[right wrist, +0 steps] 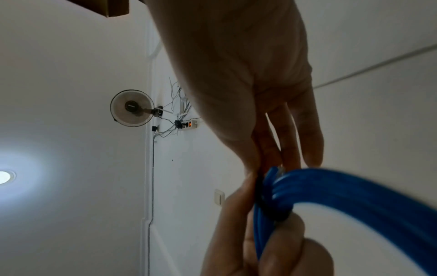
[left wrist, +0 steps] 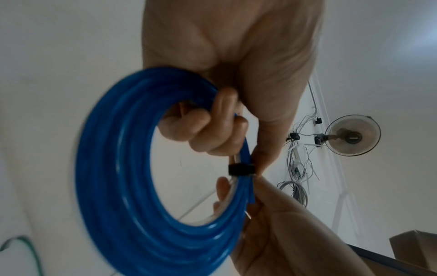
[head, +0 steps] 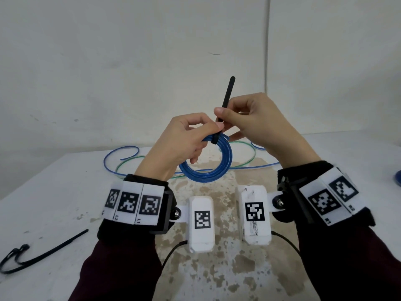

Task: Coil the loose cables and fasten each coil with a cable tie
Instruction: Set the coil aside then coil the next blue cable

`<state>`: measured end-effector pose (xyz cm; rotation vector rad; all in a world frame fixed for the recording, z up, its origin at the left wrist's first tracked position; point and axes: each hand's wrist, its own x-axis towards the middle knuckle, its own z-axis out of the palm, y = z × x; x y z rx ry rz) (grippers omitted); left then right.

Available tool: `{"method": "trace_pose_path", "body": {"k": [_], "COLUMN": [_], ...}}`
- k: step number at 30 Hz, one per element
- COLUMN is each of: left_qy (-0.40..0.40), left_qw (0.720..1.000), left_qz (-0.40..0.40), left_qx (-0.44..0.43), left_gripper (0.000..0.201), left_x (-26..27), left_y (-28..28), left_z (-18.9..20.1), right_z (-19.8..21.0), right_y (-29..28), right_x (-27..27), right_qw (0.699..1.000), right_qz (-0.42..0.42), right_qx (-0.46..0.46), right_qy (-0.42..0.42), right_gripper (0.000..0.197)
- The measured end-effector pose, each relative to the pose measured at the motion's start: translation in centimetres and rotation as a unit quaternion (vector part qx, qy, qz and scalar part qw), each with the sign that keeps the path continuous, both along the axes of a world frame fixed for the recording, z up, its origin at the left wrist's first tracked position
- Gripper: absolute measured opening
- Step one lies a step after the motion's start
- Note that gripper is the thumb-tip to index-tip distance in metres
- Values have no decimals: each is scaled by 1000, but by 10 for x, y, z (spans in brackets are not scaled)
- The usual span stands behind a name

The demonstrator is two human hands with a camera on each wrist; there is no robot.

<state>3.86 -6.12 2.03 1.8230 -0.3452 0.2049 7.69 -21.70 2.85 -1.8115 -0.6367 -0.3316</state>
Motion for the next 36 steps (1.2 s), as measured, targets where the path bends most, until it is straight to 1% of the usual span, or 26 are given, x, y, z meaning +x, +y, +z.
{"method": "trace_pose_path", "body": {"k": [4,6,8,10,13,15,17,21,23,25,27,30,31,32,34,36], "left_qy": [9,19,28,34,19,7,16,48,76,105,134,195,226,261,323,355], "left_qw": [1000,1000,999,999,997,993,989,978,970,962,957,947,937,921,881,855], "left_qz": [6,3,2,-5,-12,-11,-23,-47,-63,-80,-82,-69,-69,-77,-101,-105], "left_qx": [-10,-15,-17,-26,-72,-115,-144,-200,-223,-241,-242,-245,-257,-278,-331,-363], "left_gripper": [24,25,27,28,26,25,23,24,24,25,25,26,24,23,21,20], "left_x": [0,2,3,2,4,8,12,17,22,29,38,51,54,55,55,58], "left_y": [-3,-2,0,-3,-12,-19,-31,-74,-102,-135,-167,-211,-223,-233,-248,-255], "left_z": [-1,-2,-5,-6,-7,-10,-16,-29,-36,-44,-54,-76,-84,-91,-103,-114], "right_z": [-3,-6,-9,-10,-9,-11,-16,-30,-35,-38,-41,-48,-50,-53,-60,-65], "right_y": [6,10,12,7,-7,-22,-40,-86,-110,-133,-155,-189,-202,-217,-250,-283], "right_x": [2,3,3,0,-13,-23,-31,-45,-53,-61,-67,-73,-74,-74,-74,-75], "right_qw": [998,998,998,997,987,983,981,964,961,961,961,959,956,952,936,915], "right_qz": [-44,-59,-61,-37,43,73,81,83,79,48,-5,-126,-170,-214,-293,-353], "right_qx": [31,18,-14,-31,-36,-35,-23,63,93,126,151,144,132,115,62,-3], "right_qy": [-14,-15,0,55,151,165,177,246,249,243,233,208,197,188,184,195], "right_gripper": [29,29,29,28,32,30,27,24,20,16,12,8,9,13,24,30]}}
